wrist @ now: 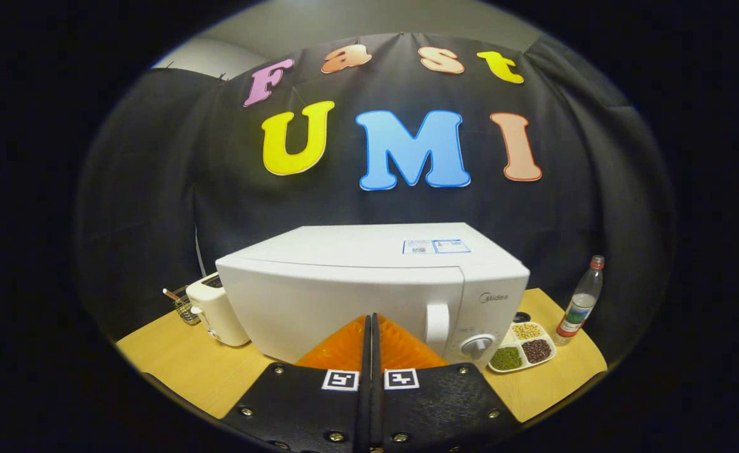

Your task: Open the microwave, put the food inside, and close the microwave door.

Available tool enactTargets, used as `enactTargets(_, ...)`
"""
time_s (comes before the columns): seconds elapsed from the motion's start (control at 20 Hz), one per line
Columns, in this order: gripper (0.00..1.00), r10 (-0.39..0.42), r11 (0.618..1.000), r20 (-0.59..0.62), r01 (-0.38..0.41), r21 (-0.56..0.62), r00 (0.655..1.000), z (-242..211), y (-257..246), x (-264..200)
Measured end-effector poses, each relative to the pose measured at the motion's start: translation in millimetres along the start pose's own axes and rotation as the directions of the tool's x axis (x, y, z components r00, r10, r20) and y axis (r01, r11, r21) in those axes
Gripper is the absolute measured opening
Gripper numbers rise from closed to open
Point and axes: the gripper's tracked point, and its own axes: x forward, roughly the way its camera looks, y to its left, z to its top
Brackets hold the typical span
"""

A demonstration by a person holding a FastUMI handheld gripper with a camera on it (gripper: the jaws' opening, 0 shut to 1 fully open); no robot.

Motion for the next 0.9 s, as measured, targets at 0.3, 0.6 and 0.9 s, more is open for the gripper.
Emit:
enactTargets(0.3, 0.01, -0.059, 0.998, 0.075, 0.058, 0.013, 0.995, 26.1, -8.6, -93.0)
enactTargets(0.6, 0.18, -0.074, 0.997, 0.134, 0.075, -0.001, 0.988, 32.0, 0.7, -175.2)
enactTargets(0.9, 0.99, -0.097, 0.995, 0.187, 0.102, -0.016, 0.978, 31.2, 11.3, -234.4)
